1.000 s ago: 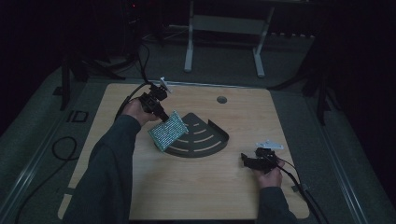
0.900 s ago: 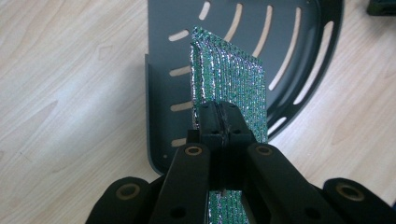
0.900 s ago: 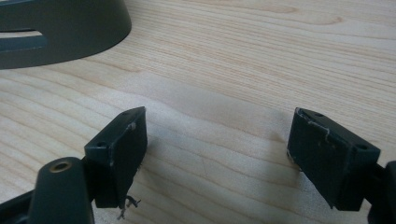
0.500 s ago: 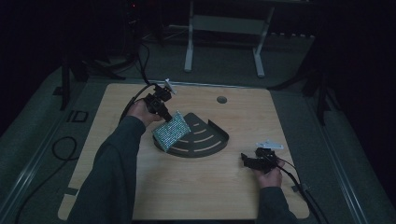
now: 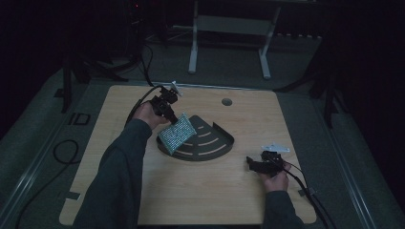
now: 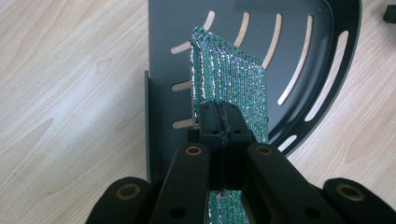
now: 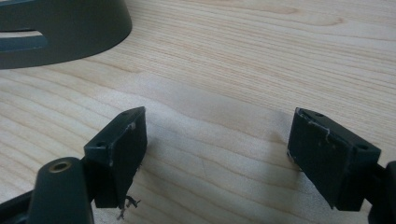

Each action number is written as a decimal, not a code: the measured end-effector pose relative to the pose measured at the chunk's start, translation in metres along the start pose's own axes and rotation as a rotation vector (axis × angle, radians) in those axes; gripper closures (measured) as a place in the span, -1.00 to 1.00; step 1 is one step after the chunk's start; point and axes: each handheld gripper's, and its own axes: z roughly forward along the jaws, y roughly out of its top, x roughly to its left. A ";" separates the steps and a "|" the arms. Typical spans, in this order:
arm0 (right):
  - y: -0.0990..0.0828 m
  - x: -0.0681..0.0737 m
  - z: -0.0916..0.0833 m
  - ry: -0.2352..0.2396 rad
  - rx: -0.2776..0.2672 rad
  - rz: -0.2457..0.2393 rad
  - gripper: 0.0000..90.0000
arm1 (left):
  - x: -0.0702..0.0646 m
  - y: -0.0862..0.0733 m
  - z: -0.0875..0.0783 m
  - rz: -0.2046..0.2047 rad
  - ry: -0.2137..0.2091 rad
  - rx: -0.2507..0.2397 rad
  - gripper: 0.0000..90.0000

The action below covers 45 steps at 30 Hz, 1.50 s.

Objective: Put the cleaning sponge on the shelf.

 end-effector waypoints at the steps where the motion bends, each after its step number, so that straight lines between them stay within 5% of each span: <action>1: 0.000 0.000 0.000 0.000 0.000 0.000 -0.57 | 0.000 0.000 0.001 -0.002 0.000 0.000 1.00; 14: 0.000 0.000 0.000 0.000 0.000 0.000 -0.57 | 0.008 0.007 0.002 -0.030 -0.015 -0.013 1.00; 23: 0.000 0.000 0.000 0.000 0.000 0.000 -0.57 | 0.008 0.015 0.003 -0.023 0.027 -0.010 1.00; 32: 0.000 0.000 0.000 0.000 0.000 -0.001 -0.57 | 0.009 0.019 0.019 -0.013 0.089 0.019 1.00; 45: 0.000 0.000 0.000 0.000 0.000 -0.001 -0.57 | 0.019 0.013 0.041 -0.028 0.088 0.040 1.00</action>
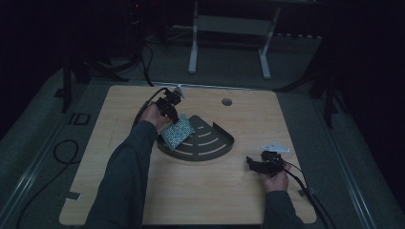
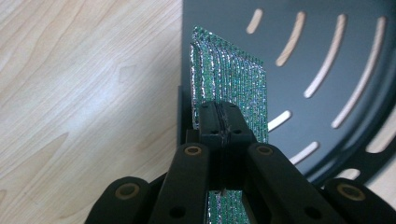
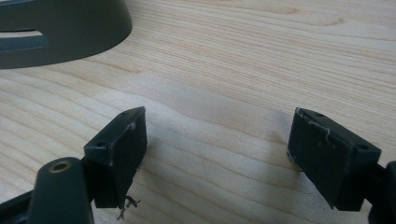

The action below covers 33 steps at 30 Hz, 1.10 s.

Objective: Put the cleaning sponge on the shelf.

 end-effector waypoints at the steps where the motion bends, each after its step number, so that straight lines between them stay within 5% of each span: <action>1: 0.000 0.000 0.000 0.000 0.000 0.000 -0.58 | 0.000 0.000 0.001 -0.005 0.002 0.004 0.99; 16: 0.000 0.000 0.000 0.001 0.000 -0.001 -0.58 | -0.001 -0.002 0.018 0.010 0.056 0.079 0.98; 28: 0.000 0.000 0.000 0.002 0.000 -0.001 -0.58 | 0.002 -0.008 0.016 -0.002 0.062 0.079 0.93; 33: 0.000 0.000 0.000 0.001 0.000 -0.001 -0.58 | 0.003 -0.011 0.011 -0.011 0.066 0.066 0.75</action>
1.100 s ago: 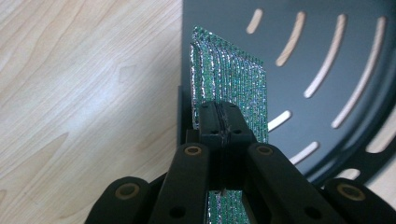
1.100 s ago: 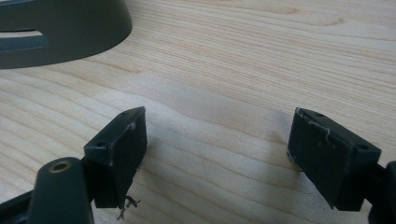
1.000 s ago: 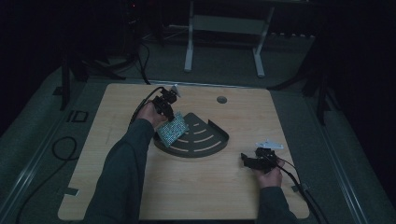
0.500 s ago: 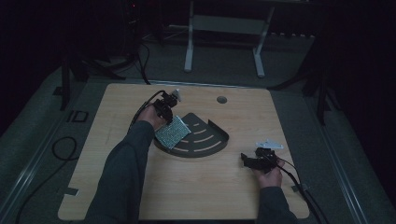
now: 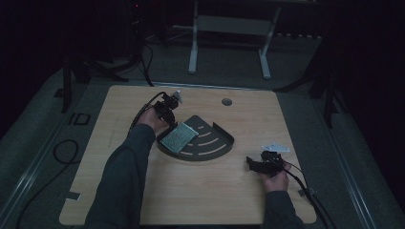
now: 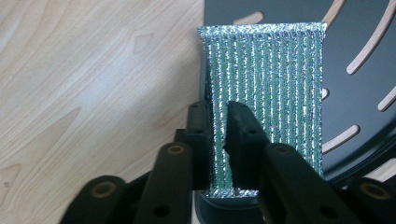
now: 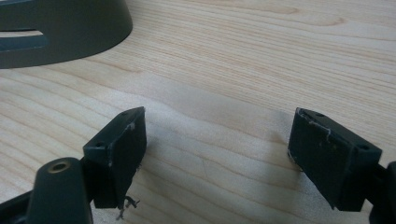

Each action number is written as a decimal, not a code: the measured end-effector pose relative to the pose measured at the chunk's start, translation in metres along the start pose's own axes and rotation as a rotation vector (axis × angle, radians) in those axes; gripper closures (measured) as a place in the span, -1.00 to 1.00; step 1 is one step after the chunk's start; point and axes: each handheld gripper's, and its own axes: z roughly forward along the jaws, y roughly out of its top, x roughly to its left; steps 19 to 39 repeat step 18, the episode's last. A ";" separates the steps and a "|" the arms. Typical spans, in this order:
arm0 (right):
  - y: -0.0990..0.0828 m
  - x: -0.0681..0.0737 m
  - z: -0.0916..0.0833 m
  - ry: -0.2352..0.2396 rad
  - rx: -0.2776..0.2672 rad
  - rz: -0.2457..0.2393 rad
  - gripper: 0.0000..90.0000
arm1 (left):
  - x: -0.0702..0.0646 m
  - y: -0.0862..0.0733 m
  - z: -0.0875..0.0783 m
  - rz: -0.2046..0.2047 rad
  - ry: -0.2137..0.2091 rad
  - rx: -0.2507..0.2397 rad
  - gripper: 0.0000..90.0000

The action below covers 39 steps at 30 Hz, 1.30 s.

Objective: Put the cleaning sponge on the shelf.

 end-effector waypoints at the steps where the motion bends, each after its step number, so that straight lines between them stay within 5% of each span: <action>1: 0.000 0.000 0.000 0.000 0.000 0.000 -0.58 | 0.001 -0.001 -0.001 0.000 -0.001 -0.004 0.70; 17: 0.000 0.000 0.000 0.000 0.000 0.000 -0.58 | 0.006 -0.020 -0.031 -0.048 0.057 -0.118 0.31; 39: 0.000 0.000 0.000 0.000 0.000 0.000 -0.58 | 0.006 -0.020 -0.031 -0.048 0.057 -0.118 0.30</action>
